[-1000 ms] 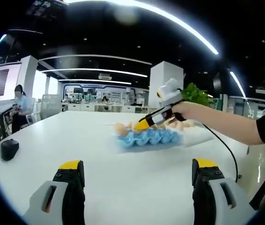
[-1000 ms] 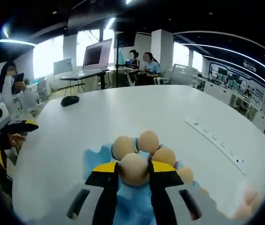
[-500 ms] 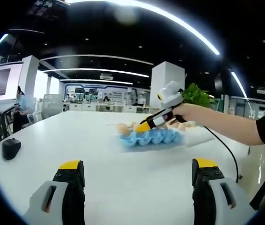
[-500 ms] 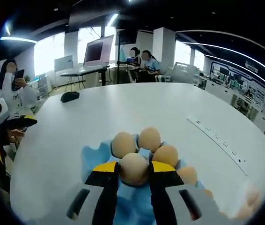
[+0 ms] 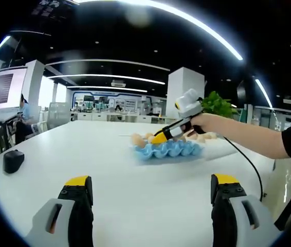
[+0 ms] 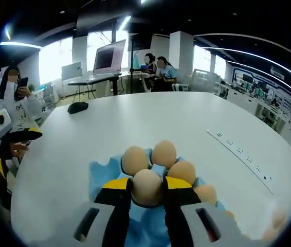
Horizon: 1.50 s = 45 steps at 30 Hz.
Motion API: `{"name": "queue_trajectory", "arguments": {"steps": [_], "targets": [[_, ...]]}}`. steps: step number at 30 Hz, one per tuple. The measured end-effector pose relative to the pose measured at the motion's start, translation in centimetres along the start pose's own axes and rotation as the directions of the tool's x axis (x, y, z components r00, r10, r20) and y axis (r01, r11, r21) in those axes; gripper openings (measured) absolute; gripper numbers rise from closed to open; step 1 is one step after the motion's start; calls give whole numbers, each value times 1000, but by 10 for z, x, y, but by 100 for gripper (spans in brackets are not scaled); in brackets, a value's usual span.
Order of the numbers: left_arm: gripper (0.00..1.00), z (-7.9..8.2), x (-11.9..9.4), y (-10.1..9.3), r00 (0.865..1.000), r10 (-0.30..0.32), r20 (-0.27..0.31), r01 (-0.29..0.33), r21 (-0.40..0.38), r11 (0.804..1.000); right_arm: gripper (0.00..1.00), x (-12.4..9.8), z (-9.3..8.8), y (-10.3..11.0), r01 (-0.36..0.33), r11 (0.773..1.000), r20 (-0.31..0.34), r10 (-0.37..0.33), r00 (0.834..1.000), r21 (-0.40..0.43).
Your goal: Pick up the eggs on the table and place them into the egg tray on the table
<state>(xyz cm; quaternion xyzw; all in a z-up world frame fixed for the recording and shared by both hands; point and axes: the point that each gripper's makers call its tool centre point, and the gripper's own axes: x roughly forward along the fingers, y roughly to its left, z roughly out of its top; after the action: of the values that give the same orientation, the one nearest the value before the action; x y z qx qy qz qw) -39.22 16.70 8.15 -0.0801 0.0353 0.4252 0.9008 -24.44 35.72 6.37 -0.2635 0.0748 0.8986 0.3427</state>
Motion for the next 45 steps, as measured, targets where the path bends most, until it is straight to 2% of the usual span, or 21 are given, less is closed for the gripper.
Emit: {"name": "queue_trajectory", "arguments": {"steps": [9,11,14,15,17,21,25,28,30,32,33,35,40,44,45], "targets": [[97,1,0,0,1000,1,3,-1,-1,1000,26,0,1,2,1,1000,5,-1,1000,-4],[97,1,0,-1,1000,0,3,0,0,1000,29,-2,10,4,-8,1000,65,8,998,10],[97,1,-1,-1,1000,0,3,0,0,1000,48,-13,23,4,-23,998,160,13,987,58],[97,2,-1,-1,1000,0,4,0,0,1000,56,-18,26,2,-19,998,175,9,985,52],[97,2,-1,-2,1000,-2,7,2,-1,1000,64,-26,25,2,-12,999,178,5,984,40],[97,3,2,-6,1000,-12,8,12,-2,1000,80,-58,21,10,19,1000,200,-14,980,-21],[97,4,6,-13,1000,-27,10,27,-2,1000,88,-84,16,14,26,999,230,-18,973,-29],[97,6,10,-19,999,-45,13,45,4,999,92,-118,5,19,29,999,268,-24,963,-15],[97,7,13,-21,999,-50,14,50,2,999,94,-139,-6,25,57,998,285,-50,957,-14],[97,7,15,-22,999,-53,13,53,3,999,95,-158,-17,20,88,996,293,-86,952,8],[97,7,15,-23,998,-55,12,55,3,998,95,-172,-23,13,114,993,312,-119,943,34],[97,8,16,-24,998,-58,15,58,7,998,96,-189,-33,8,144,988,322,-155,934,57],[97,8,20,-28,998,-65,9,65,11,998,97,-239,-61,-12,260,959,338,-284,897,116],[97,5,23,-34,997,-77,1,77,14,997,97,-265,-77,-13,289,945,356,-326,876,154],[97,5,25,-37,997,-83,-2,83,16,996,97,-277,-86,-12,300,938,363,-343,866,171]]}}
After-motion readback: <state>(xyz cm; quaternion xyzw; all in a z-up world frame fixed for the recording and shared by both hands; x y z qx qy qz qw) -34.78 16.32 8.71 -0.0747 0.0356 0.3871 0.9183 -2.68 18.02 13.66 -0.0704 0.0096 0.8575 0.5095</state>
